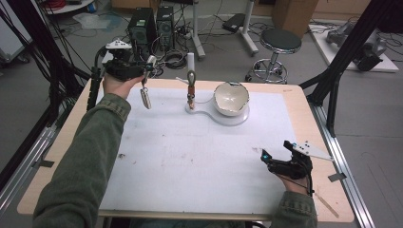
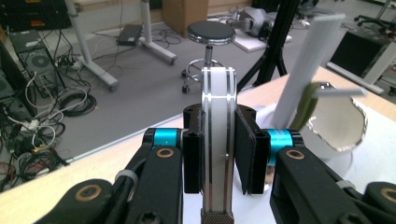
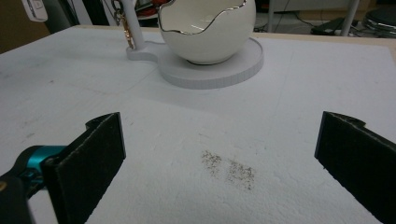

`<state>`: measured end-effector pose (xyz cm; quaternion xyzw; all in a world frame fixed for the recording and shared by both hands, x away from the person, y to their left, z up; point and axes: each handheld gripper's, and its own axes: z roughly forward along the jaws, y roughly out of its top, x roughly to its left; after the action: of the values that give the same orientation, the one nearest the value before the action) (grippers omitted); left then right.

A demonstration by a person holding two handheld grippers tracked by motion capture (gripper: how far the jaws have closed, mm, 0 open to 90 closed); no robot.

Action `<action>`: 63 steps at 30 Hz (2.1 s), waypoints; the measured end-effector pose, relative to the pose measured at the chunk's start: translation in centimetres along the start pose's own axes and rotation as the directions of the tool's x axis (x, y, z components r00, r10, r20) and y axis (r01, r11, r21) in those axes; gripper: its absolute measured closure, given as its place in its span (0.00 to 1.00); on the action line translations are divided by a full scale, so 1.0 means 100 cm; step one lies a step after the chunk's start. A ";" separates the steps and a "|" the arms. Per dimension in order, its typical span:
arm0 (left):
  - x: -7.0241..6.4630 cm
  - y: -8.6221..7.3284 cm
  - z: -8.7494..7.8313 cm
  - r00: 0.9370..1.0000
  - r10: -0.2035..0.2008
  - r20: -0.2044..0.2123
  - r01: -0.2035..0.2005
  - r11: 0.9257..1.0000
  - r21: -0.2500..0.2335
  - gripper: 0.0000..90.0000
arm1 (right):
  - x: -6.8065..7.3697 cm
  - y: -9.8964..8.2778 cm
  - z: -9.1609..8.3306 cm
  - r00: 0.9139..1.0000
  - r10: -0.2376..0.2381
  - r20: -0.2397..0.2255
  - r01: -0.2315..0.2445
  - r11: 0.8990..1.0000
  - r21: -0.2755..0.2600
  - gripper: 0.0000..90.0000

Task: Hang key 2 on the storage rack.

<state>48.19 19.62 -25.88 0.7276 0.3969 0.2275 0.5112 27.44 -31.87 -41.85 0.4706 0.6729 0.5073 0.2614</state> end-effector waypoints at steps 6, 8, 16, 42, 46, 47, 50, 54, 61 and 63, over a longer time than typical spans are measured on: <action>-0.004 0.014 0.013 1.000 0.005 0.006 -0.005 1.000 -0.008 0.82 | 0.000 0.000 0.000 1.000 0.006 0.003 -0.006 1.000 0.003 0.01; -0.006 0.018 0.018 1.000 0.009 0.008 -0.009 1.000 -0.003 0.82 | 0.000 0.000 0.000 1.000 0.007 0.002 -0.007 1.000 -0.001 0.01; -0.006 0.019 0.032 0.999 -0.040 0.024 0.040 0.999 -0.010 0.82 | -0.001 0.000 -0.002 1.000 0.013 0.005 -0.013 1.000 -0.008 0.01; -0.019 0.022 0.077 0.992 -0.126 0.021 0.127 0.988 -0.090 0.82 | -0.001 0.000 -0.002 1.000 0.007 -0.003 -0.007 1.000 -0.002 0.01; -0.023 0.022 0.079 0.989 -0.140 0.038 0.143 0.985 -0.099 0.82 | -0.001 -0.001 -0.002 1.000 0.005 -0.004 -0.005 1.000 -0.001 0.01; -0.024 0.022 0.079 0.990 -0.136 0.038 0.139 0.985 -0.099 0.82 | -0.001 -0.001 -0.002 1.000 0.005 -0.004 -0.005 1.000 -0.002 0.01; -0.028 0.022 0.080 0.989 -0.137 0.062 0.143 0.985 -0.099 0.82 | -0.001 0.000 -0.002 1.000 0.006 -0.005 -0.006 1.000 -0.004 0.01; -0.034 0.022 0.081 0.990 -0.121 0.066 0.127 0.988 -0.088 0.82 | -0.001 0.000 -0.002 1.000 0.007 -0.004 -0.007 1.000 -0.002 0.01; -0.034 0.020 0.082 0.992 -0.107 0.061 0.111 0.991 -0.070 0.82 | -0.001 0.000 -0.003 1.000 0.008 -0.005 -0.008 1.000 -0.005 0.01; -0.035 0.019 0.083 0.990 -0.111 0.082 0.116 0.991 -0.064 0.82 | -0.002 0.000 -0.002 1.000 0.007 -0.005 -0.007 1.000 -0.006 0.01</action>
<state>52.97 11.83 -26.93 0.6943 0.4091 0.1827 0.5631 27.29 -32.12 -41.83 0.4708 0.6703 0.5117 0.2593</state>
